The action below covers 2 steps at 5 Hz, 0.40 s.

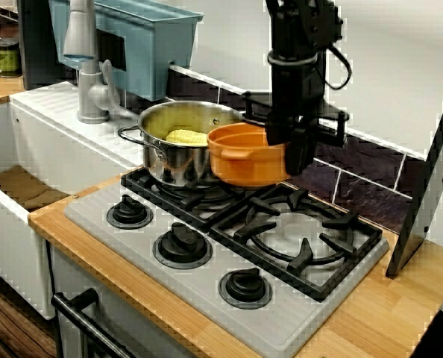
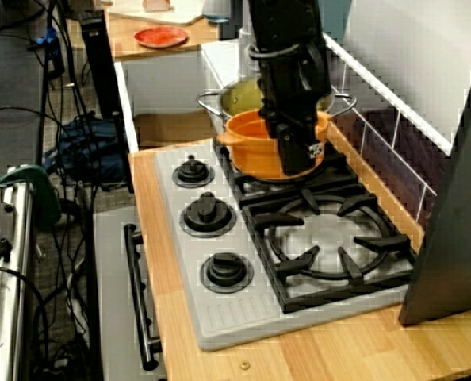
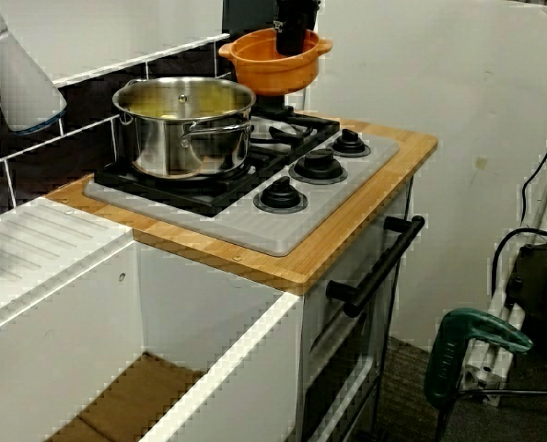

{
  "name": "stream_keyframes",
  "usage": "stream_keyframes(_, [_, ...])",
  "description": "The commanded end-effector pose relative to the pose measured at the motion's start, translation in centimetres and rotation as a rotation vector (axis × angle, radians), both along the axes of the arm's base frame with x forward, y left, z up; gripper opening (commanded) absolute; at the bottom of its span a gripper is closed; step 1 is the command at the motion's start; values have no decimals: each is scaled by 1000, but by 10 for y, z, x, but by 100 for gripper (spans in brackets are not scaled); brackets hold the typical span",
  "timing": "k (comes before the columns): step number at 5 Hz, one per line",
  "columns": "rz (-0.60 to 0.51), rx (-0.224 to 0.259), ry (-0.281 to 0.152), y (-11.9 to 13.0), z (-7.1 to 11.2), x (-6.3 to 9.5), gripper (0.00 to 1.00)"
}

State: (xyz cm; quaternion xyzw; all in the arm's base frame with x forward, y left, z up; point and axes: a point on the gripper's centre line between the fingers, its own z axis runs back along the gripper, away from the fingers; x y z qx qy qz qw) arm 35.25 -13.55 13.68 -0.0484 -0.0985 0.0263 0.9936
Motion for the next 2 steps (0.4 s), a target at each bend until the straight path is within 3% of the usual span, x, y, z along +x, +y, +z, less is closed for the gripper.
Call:
stream_keyframes(1, [18, -61, -125, 13, 56, -1, 0])
stream_keyframes(2, [25, -59, -138, 16, 64, -2, 0])
